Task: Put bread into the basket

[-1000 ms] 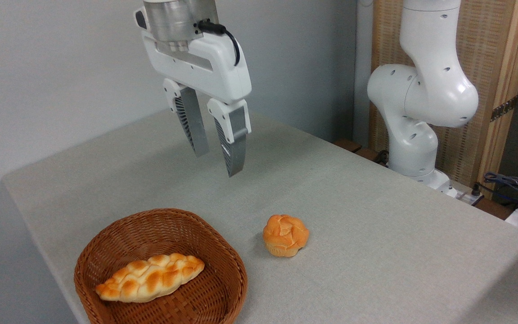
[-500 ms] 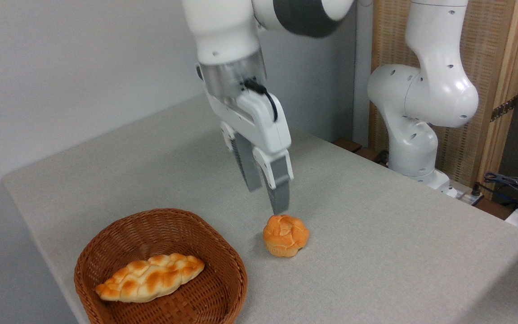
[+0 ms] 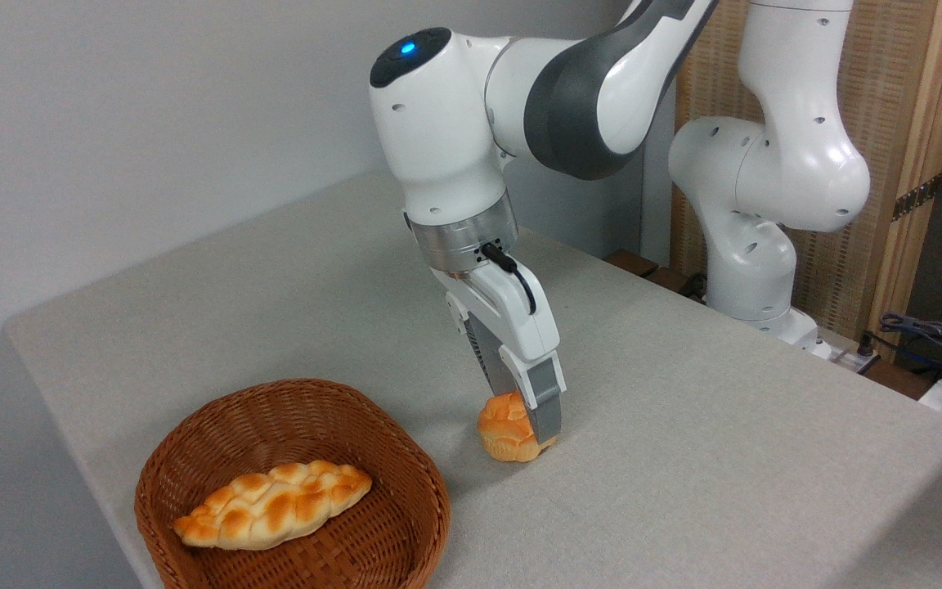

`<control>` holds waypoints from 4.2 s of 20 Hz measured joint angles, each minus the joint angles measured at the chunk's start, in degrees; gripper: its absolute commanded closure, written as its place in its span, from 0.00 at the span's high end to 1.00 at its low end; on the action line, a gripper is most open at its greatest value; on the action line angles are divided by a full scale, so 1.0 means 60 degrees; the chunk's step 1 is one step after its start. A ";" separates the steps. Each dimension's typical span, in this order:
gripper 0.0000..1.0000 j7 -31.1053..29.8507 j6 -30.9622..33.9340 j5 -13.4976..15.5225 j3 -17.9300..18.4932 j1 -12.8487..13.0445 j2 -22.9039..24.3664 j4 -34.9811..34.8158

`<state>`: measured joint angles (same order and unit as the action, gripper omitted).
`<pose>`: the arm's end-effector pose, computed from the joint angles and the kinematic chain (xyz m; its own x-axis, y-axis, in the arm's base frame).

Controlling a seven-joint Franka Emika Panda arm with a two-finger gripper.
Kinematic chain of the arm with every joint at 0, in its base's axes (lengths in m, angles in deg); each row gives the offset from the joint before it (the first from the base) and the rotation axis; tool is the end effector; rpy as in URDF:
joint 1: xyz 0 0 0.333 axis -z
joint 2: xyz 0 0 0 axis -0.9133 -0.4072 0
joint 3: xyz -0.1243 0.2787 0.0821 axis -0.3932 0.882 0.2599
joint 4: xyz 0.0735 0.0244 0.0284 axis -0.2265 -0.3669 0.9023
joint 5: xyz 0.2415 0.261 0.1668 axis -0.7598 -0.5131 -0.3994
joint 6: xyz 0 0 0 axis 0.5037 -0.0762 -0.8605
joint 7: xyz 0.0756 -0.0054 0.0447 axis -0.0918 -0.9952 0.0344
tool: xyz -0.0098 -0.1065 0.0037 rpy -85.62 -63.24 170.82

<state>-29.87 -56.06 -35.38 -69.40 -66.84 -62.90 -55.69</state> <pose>0.4651 0.0106 0.4301 0.5250 -0.8404 -0.1343 -0.8420 -0.5359 0.0621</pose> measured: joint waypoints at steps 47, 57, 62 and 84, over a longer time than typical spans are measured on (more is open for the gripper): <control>1.00 -0.2232 0.0603 0.1304 -0.0517 0.0073 -0.4433 0.7156; 1.00 -0.1601 0.0808 0.1303 -0.0652 -0.0118 -0.4479 0.7286; 1.00 -0.1407 0.1621 0.1303 -0.0628 -0.0609 -0.4102 0.7724; 1.00 -0.2134 0.3064 0.0954 -0.0355 -0.0081 -0.1656 0.5992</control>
<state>-42.68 -37.68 -29.66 -71.53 -67.33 -72.84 -19.73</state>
